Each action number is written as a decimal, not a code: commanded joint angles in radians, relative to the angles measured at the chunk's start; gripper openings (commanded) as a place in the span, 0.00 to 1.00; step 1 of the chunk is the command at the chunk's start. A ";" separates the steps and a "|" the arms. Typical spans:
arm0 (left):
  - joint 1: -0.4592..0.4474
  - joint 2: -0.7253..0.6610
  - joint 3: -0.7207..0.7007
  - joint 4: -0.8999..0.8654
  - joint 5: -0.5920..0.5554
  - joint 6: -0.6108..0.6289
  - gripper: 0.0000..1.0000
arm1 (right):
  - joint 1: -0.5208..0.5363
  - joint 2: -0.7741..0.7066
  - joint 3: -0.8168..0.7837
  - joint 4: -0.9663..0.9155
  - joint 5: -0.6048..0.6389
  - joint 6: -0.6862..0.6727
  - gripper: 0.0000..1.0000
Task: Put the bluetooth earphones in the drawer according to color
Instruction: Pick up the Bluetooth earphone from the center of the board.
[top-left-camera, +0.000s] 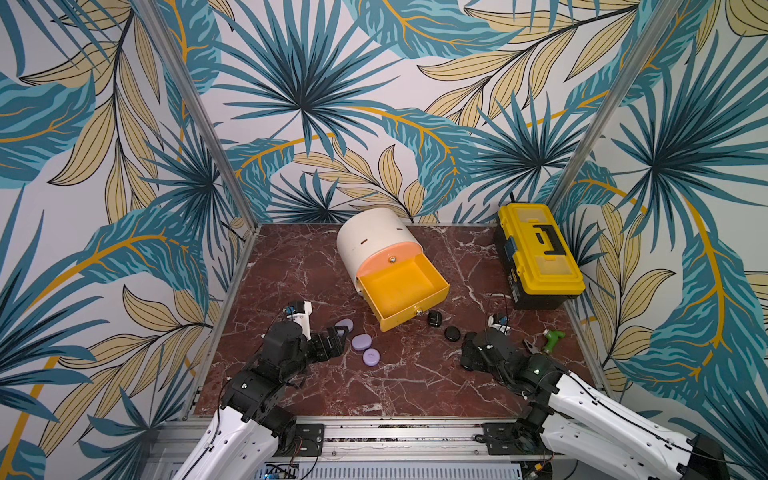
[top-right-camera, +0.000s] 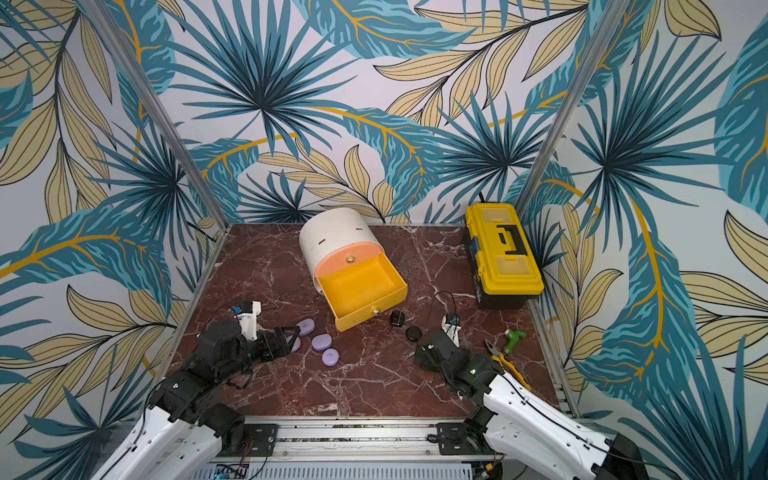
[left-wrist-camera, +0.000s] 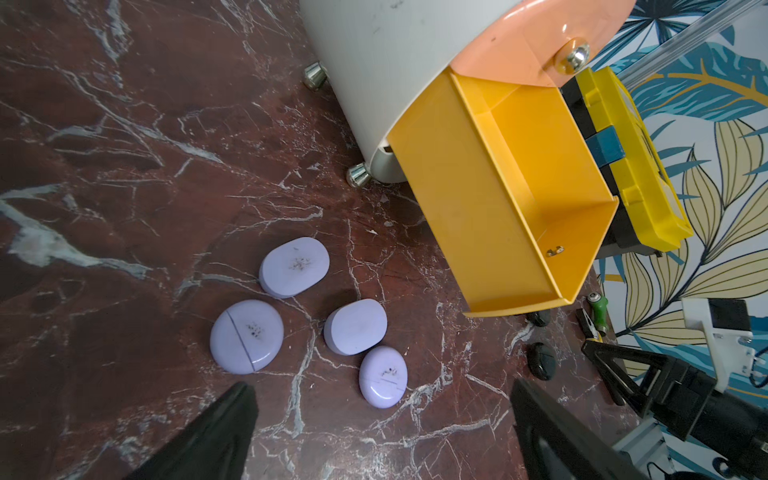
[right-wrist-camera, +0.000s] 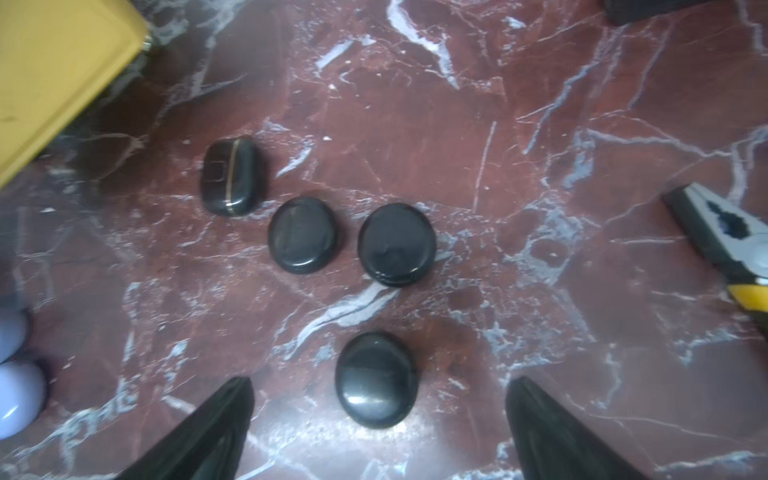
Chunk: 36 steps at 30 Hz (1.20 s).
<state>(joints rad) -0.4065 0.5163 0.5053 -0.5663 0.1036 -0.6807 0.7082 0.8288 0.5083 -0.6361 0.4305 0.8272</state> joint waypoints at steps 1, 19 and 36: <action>0.002 -0.004 -0.037 -0.019 -0.062 0.012 1.00 | -0.046 0.064 0.044 -0.017 0.044 -0.007 0.99; 0.002 -0.019 -0.159 0.108 -0.123 0.011 1.00 | -0.289 0.330 0.157 0.019 -0.209 -0.207 0.81; 0.002 -0.025 -0.172 0.106 -0.119 0.016 1.00 | -0.341 0.574 0.240 0.074 -0.272 -0.267 0.69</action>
<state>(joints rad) -0.4065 0.5037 0.3626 -0.4744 -0.0078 -0.6662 0.3733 1.3830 0.7399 -0.5709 0.1726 0.5743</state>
